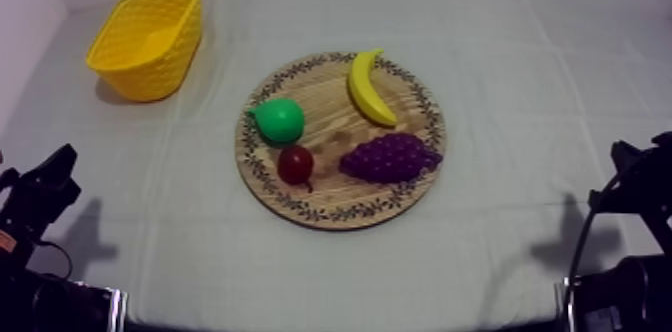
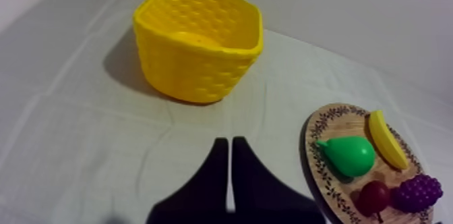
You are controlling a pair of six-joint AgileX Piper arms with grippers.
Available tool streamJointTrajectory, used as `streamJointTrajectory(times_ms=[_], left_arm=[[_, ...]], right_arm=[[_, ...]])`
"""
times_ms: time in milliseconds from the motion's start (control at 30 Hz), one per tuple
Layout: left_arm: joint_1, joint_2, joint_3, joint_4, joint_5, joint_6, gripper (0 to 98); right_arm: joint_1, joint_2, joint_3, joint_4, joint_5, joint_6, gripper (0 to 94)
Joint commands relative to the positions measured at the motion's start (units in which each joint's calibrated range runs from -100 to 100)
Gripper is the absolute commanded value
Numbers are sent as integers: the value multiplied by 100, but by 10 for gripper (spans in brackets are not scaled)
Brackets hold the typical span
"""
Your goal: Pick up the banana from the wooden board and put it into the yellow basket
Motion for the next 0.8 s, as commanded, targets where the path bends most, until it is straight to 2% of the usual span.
streamJointTrajectory(times_ms=[0,767], left_arm=[[-13,0,3,-39,131,-1244,1],[-13,0,3,-43,131,-1377,1]], right_arm=[[3,-5,5,1,1,-2,4],[3,-5,5,1,1,-2,4]])
